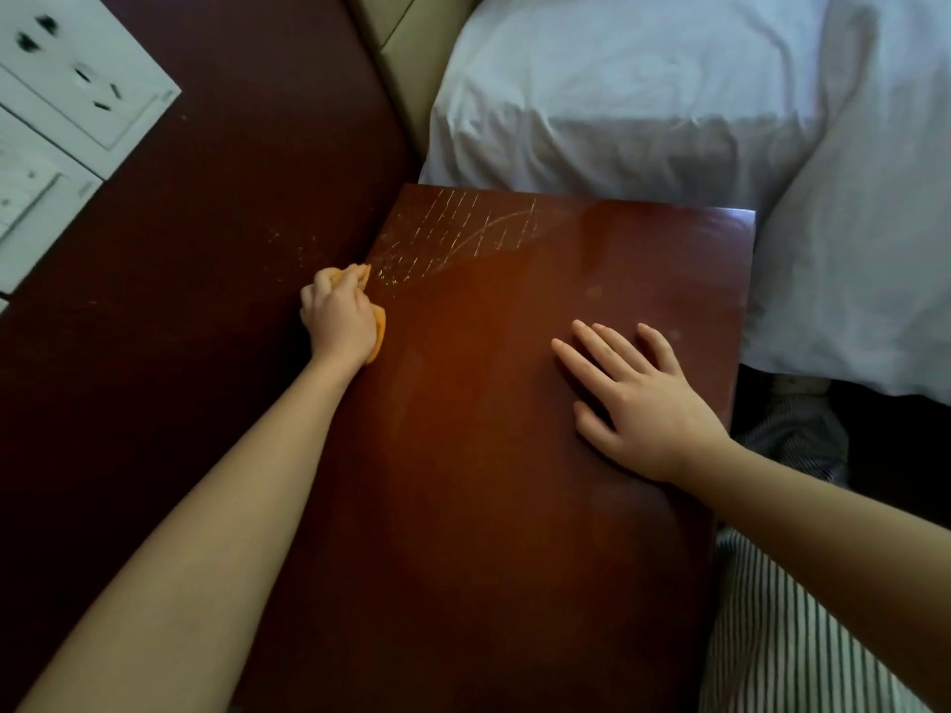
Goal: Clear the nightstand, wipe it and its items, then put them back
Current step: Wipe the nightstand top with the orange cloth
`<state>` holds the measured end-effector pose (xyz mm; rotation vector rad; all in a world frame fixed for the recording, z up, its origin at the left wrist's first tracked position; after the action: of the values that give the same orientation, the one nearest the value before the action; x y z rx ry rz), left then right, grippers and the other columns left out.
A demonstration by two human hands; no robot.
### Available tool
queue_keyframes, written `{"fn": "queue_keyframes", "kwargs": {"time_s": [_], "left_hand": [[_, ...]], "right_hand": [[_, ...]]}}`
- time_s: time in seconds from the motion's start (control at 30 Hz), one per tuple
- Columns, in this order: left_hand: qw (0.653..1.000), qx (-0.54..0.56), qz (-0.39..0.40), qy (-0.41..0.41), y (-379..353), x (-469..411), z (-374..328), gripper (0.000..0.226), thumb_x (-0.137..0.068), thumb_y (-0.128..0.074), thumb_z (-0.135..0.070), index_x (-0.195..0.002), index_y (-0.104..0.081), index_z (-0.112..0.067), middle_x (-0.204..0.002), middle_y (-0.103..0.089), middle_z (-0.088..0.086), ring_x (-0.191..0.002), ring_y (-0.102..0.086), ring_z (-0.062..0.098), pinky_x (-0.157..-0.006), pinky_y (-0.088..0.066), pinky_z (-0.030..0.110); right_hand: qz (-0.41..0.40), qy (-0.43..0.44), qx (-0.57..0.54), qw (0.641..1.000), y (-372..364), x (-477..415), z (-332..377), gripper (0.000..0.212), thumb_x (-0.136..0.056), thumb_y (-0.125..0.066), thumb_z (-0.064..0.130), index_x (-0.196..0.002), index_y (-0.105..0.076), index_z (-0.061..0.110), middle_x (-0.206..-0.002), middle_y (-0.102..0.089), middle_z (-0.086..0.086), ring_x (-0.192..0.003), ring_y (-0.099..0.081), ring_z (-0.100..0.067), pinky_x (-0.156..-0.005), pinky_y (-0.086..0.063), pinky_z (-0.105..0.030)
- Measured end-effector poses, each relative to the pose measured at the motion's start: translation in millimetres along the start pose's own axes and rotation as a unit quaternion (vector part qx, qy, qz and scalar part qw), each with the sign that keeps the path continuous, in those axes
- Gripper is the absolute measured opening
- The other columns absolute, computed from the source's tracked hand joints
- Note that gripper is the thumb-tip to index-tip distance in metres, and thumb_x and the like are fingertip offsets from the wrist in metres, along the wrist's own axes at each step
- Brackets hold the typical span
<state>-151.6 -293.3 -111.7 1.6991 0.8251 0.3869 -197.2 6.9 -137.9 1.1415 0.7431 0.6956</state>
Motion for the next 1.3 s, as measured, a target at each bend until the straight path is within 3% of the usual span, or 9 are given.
{"fn": "queue_keyframes", "kwargs": {"time_s": [0.1, 0.27, 0.37, 0.47, 0.63, 0.73, 1.0, 1.1, 1.3], "left_hand": [[1.000, 0.012, 0.014, -0.010, -5.3, -3.3, -8.7, 0.037, -0.099, -0.035, -0.014, -0.132, -0.051, -0.017, -0.138, -0.041, 0.011, -0.124, -0.035, 0.031, -0.103, -0.031, 0.040], [0.988, 0.053, 0.059, -0.136, -6.1, 25.2, -15.7, 0.038, -0.096, -0.038, -0.008, -0.128, -0.056, -0.020, -0.135, -0.047, 0.005, -0.121, -0.036, 0.026, -0.101, -0.031, 0.033], [0.984, 0.060, 0.063, -0.154, -1.1, 39.2, -6.1, 0.038, -0.095, -0.039, -0.006, -0.126, -0.058, -0.018, -0.131, -0.048, 0.007, -0.120, -0.036, 0.025, -0.098, -0.027, 0.027], [0.990, 0.046, 0.041, -0.124, 1.7, 29.1, 1.5, 0.037, -0.095, -0.038, -0.007, -0.125, -0.058, -0.017, -0.130, -0.048, 0.010, -0.120, -0.037, 0.028, -0.099, -0.029, 0.029], [0.999, 0.024, 0.000, 0.023, -2.7, -0.4, 2.7, 0.037, -0.098, -0.034, -0.014, -0.131, -0.052, -0.019, -0.137, -0.041, 0.010, -0.125, -0.035, 0.030, -0.105, -0.031, 0.039], [0.999, 0.013, -0.005, 0.032, -7.3, -2.3, -7.9, 0.037, -0.098, -0.036, -0.014, -0.130, -0.052, -0.020, -0.137, -0.041, 0.009, -0.126, -0.033, 0.029, -0.106, -0.029, 0.039], [0.978, 0.057, 0.088, -0.180, -5.1, 56.6, -19.5, 0.039, -0.094, -0.038, -0.011, -0.125, -0.058, -0.022, -0.130, -0.048, 0.007, -0.121, -0.036, 0.026, -0.100, -0.028, 0.035], [0.988, 0.050, 0.062, -0.134, 2.5, 50.5, -1.7, 0.037, -0.095, -0.040, -0.009, -0.126, -0.057, -0.020, -0.130, -0.047, 0.008, -0.121, -0.036, 0.027, -0.102, -0.031, 0.037], [0.993, -0.004, -0.033, 0.110, -3.4, 17.2, 0.0, 0.035, -0.098, -0.037, -0.016, -0.129, -0.052, -0.021, -0.138, -0.039, 0.009, -0.125, -0.034, 0.030, -0.106, -0.030, 0.043]], "right_hand": [[-0.003, -0.002, -0.001, 1.000, 1.2, 0.1, -0.3, 0.059, -0.088, -0.034, 0.041, -0.142, -0.040, 0.018, -0.144, -0.043, -0.013, -0.131, -0.043, -0.031, -0.108, -0.012, -0.049], [0.006, -0.002, 0.000, 1.000, 0.1, 0.2, -0.3, 0.059, -0.088, -0.034, 0.041, -0.142, -0.040, 0.018, -0.145, -0.042, -0.013, -0.132, -0.042, -0.030, -0.109, -0.011, -0.048], [0.005, -0.003, -0.002, 1.000, 0.1, 0.2, -0.7, 0.059, -0.088, -0.034, 0.041, -0.142, -0.041, 0.018, -0.144, -0.043, -0.013, -0.132, -0.042, -0.030, -0.109, -0.012, -0.048], [0.004, -0.003, -0.002, 1.000, 0.5, 0.0, -0.2, 0.059, -0.087, -0.034, 0.041, -0.141, -0.042, 0.018, -0.143, -0.044, -0.013, -0.131, -0.043, -0.030, -0.108, -0.012, -0.049], [0.003, -0.005, -0.004, 1.000, 0.6, -0.1, -0.8, 0.059, -0.087, -0.035, 0.041, -0.141, -0.042, 0.018, -0.143, -0.044, -0.013, -0.132, -0.043, -0.030, -0.108, -0.012, -0.049], [0.002, -0.005, -0.006, 1.000, 0.5, -0.2, -0.6, 0.059, -0.087, -0.035, 0.041, -0.141, -0.042, 0.018, -0.143, -0.044, -0.013, -0.132, -0.042, -0.030, -0.108, -0.011, -0.049], [0.002, -0.006, -0.006, 1.000, 1.3, -0.2, -0.6, 0.059, -0.087, -0.035, 0.041, -0.140, -0.043, 0.017, -0.142, -0.045, -0.014, -0.131, -0.043, -0.031, -0.108, -0.012, -0.050], [0.003, -0.010, -0.010, 1.000, 0.7, 0.2, -1.0, 0.059, -0.087, -0.035, 0.041, -0.141, -0.043, 0.017, -0.143, -0.045, -0.013, -0.132, -0.042, -0.030, -0.109, -0.013, -0.051], [0.008, -0.013, -0.012, 1.000, 0.5, 0.1, -1.8, 0.059, -0.087, -0.034, 0.041, -0.141, -0.042, 0.017, -0.143, -0.044, -0.013, -0.132, -0.042, -0.030, -0.110, -0.010, -0.050]]}}
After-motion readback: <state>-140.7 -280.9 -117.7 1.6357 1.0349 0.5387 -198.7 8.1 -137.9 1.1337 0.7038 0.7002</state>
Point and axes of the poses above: each hand's wrist, its own x-axis away from the middle knuckle, its own y-axis out of the back of the hand, z = x × y, the point moved 9 cm from there along -x, towards the middle knuckle
